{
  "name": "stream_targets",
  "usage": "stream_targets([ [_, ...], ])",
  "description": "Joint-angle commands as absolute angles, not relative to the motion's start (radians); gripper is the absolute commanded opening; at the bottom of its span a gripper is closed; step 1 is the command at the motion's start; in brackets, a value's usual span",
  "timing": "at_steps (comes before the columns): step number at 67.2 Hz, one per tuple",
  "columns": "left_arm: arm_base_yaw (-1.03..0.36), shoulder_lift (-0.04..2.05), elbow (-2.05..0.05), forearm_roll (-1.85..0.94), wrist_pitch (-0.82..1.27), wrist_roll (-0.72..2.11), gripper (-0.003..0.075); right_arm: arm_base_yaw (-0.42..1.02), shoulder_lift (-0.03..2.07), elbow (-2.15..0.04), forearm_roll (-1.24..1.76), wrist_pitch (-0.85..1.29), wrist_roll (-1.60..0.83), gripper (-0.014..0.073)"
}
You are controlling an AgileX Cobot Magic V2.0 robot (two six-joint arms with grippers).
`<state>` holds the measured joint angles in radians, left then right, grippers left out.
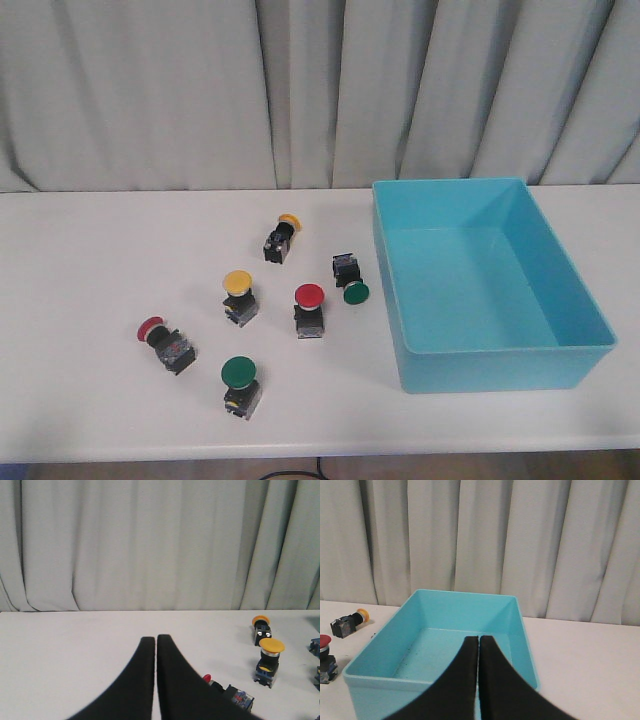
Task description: Pick red and yellow buttons and place in box
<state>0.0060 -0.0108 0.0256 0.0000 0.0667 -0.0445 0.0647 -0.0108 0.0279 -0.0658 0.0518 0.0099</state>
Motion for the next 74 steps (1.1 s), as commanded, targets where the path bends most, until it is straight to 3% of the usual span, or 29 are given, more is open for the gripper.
stream_targets([
  [1, 0.000, -0.026, 0.054, -0.010, -0.035, -0.050, -0.0008, 0.060, -0.019, 0.035, -0.071, -0.052, 0.008, -0.0004],
  [11, 0.000, -0.025, 0.015, -0.009, -0.085, -0.050, -0.0006, 0.060, -0.019, 0.018, -0.059, -0.101, 0.023, -0.0004],
  [22, 0.000, 0.012, -0.158, -0.009, -0.036, -0.050, -0.0006, 0.060, 0.014, -0.160, -0.032, 0.074, 0.029, -0.0004],
  [43, 0.000, 0.377, -0.585, -0.010, 0.329, -0.042, -0.0006, 0.060, 0.369, -0.594, -0.041, 0.400, 0.000, -0.0004],
  [62, 0.000, 0.555, -0.601, -0.010, 0.469, -0.043, -0.0006, 0.060, 0.595, -0.616, -0.016, 0.565, 0.012, -0.0004],
  [74, 0.000, 0.586, -0.601, -0.010, 0.477, -0.052, 0.0011, 0.060, 0.650, -0.616, -0.018, 0.564, 0.012, 0.0004],
])
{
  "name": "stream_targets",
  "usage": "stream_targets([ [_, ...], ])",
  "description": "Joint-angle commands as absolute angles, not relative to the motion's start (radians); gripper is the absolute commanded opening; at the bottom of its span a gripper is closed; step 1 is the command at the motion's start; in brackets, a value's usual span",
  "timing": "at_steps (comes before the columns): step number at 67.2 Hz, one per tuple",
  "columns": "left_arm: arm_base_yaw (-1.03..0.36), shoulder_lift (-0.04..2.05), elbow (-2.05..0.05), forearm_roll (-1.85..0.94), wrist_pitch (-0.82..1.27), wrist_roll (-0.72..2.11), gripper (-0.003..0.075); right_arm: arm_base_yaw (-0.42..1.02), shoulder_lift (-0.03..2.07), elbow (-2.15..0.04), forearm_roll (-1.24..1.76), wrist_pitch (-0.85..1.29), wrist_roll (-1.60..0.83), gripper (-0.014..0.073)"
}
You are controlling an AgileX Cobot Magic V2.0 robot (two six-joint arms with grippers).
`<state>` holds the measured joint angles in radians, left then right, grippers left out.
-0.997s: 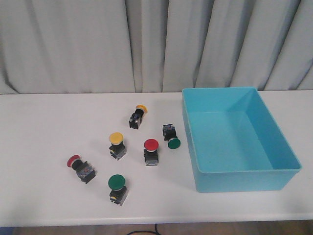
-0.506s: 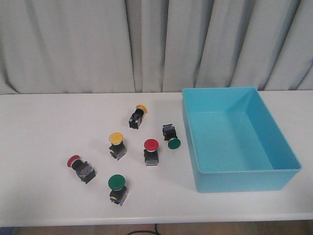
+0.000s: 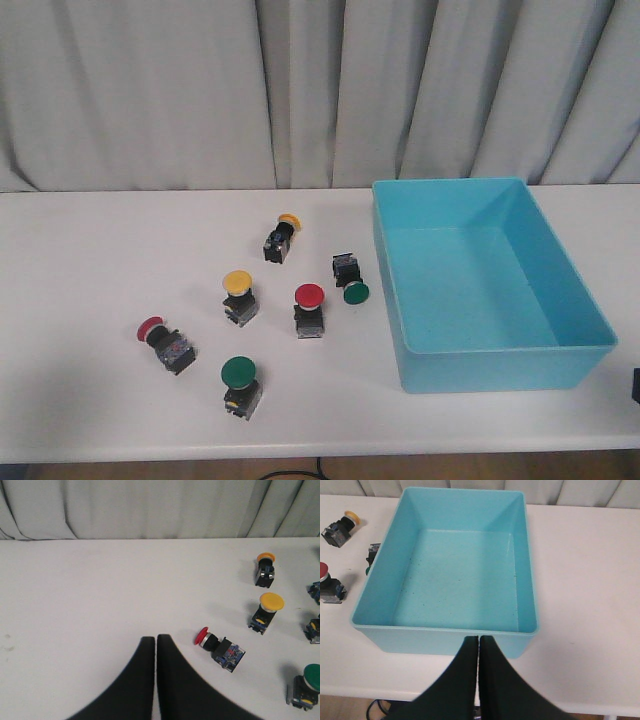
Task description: Pick red and yellow buttons and place in box
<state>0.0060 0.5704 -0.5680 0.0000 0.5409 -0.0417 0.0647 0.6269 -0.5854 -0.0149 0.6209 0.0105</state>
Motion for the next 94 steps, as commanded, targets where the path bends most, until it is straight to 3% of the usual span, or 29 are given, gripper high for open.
stream_targets([
  [1, 0.000, 0.586, -0.601, -0.010, 0.477, -0.053, 0.0016, 0.060, 0.653, -0.616, -0.018, 0.564, 0.012, 0.0005],
  [12, 0.000, 0.586, -0.601, -0.010, 0.465, -0.053, 0.0172, 0.060, 0.656, -0.616, -0.018, 0.547, 0.012, 0.0079],
  [26, 0.000, 0.586, -0.601, -0.010, 0.454, -0.053, 0.0461, 0.060, 0.656, -0.616, -0.018, 0.558, 0.012, 0.0308],
  [33, 0.000, 0.587, -0.601, -0.010, 0.458, -0.052, 0.0527, 0.060, 0.656, -0.616, -0.018, 0.558, 0.012, 0.0412],
  [45, -0.018, 0.618, -0.610, -0.019, 0.456, 0.000, 0.0541, 0.060, 0.656, -0.616, -0.018, 0.559, 0.012, 0.0445],
  [61, -0.181, 0.745, -0.682, -0.112, 0.482, 0.179, 0.0539, 0.060, 0.656, -0.616, -0.017, 0.571, 0.012, 0.0435],
  [77, -0.371, 0.959, -0.759, -0.284, 0.485, 0.529, 0.0538, 0.060, 0.656, -0.616, -0.017, 0.574, 0.012, 0.0435],
  [94, -0.482, 1.244, -0.925, -0.372, 0.527, 0.802, 0.0538, 0.060, 0.656, -0.616, -0.017, 0.574, 0.012, 0.0435],
])
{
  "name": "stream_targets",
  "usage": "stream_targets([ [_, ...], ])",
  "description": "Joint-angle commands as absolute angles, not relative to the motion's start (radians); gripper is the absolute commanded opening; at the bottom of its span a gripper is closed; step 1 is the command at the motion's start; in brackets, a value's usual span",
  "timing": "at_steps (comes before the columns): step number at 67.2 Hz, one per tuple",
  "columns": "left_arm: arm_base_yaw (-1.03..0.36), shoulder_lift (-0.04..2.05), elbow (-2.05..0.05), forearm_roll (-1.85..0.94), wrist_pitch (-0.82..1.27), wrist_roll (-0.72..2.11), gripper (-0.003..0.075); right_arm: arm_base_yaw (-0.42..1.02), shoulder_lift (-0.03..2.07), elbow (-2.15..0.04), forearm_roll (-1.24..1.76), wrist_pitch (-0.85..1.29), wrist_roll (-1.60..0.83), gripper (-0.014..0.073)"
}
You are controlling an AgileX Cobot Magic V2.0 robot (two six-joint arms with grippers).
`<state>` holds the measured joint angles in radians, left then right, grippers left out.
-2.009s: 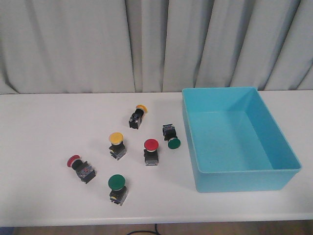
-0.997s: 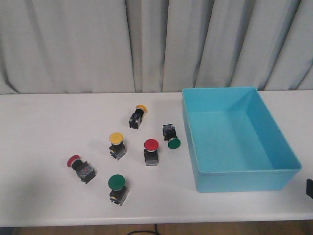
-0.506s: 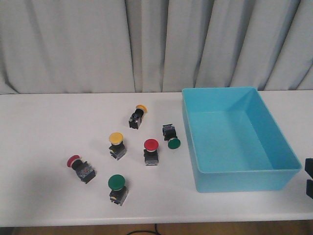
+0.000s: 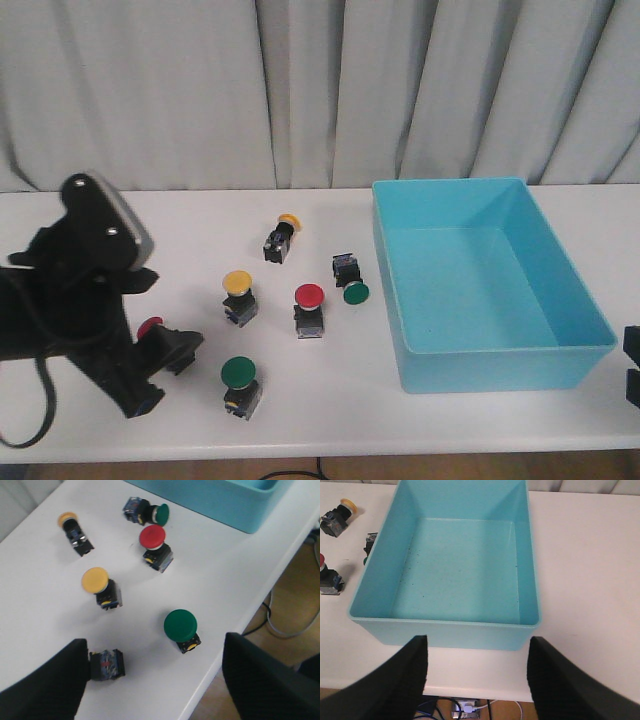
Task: Pick red and yellow buttons and place in box
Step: 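Reach the left gripper down and grasp the red-capped button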
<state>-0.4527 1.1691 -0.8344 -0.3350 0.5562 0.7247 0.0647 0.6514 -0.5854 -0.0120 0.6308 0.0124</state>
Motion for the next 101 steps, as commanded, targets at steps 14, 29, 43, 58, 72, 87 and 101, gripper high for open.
stream_targets([
  [14, -0.490, 1.499, -1.102, -0.372, 0.558, 0.908, 0.0538, 0.060, 0.656, -0.616, -0.016, 0.579, 0.012, 0.0435],
  [29, -0.490, 1.753, -1.352, -0.373, 0.713, 1.004, 0.0538, 0.060, 0.656, -0.616, -0.011, 0.579, 0.012, 0.0435],
  [43, -0.488, 1.963, -1.575, -0.372, 0.804, 1.041, 0.0538, 0.060, 0.656, -0.616, -0.011, 0.579, 0.012, 0.0435],
  [58, -0.488, 2.132, -1.763, -0.372, 0.878, 1.065, 0.0538, 0.060, 0.656, -0.616, -0.011, 0.579, 0.012, 0.0435],
  [72, -0.488, 2.238, -1.872, -0.374, 0.914, 1.065, 0.0538, 0.060, 0.656, -0.616, -0.011, 0.579, 0.012, 0.0435],
  [87, -0.488, 2.256, -1.889, -0.375, 0.926, 1.073, 0.0472, 0.060, 0.656, -0.616, -0.011, 0.579, 0.012, 0.0435],
  [101, -0.488, 2.252, -1.889, -0.375, 0.942, 1.061, 0.0314, 0.060, 0.656, -0.616, -0.011, 0.579, 0.012, 0.0435],
])
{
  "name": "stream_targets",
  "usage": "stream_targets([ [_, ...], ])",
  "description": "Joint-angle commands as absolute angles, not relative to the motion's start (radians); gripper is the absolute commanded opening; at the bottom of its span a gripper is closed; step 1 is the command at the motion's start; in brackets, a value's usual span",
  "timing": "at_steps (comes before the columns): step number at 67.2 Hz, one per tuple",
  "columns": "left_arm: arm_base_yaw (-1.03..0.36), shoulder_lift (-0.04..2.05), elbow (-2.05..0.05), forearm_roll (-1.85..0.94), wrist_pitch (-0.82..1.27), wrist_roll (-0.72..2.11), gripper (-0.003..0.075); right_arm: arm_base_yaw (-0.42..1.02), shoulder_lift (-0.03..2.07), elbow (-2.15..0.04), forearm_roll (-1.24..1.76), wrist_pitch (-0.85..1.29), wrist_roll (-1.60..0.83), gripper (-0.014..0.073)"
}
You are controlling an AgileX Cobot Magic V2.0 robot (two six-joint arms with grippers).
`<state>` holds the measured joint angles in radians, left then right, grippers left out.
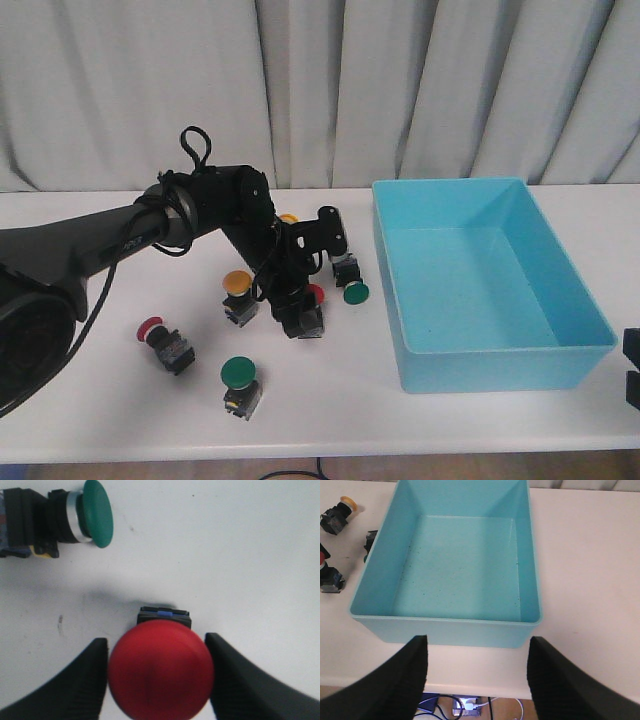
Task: Pick red and yellow buttons and place in box
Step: 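Reach the left gripper down and grasp the red-capped button, then lift the red button with the left gripper toward the table center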
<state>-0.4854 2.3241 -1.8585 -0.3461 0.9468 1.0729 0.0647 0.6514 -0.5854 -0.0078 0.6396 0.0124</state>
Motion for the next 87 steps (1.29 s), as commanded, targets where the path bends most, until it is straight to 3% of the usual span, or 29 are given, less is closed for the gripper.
stream_targets([
  [1, -0.488, 2.252, -1.889, -0.375, 0.942, 1.057, 0.0309, 0.060, 0.656, -0.616, -0.011, 0.579, 0.012, 0.0435],
  [20, -0.488, 2.185, -1.889, -0.375, 0.948, 0.802, 0.0181, 0.060, 0.656, -0.616, -0.013, 0.579, 0.012, 0.0435],
  [52, -0.485, 1.886, -1.858, -0.374, 1.016, 0.546, 0.0178, 0.060, 0.656, -0.616, -0.013, 0.581, 0.012, 0.0435],
  [87, -0.446, 1.327, -1.156, -0.375, 0.628, 0.550, 0.0178, 0.060, 0.656, -0.616, -0.013, 0.580, 0.012, 0.0435],
])
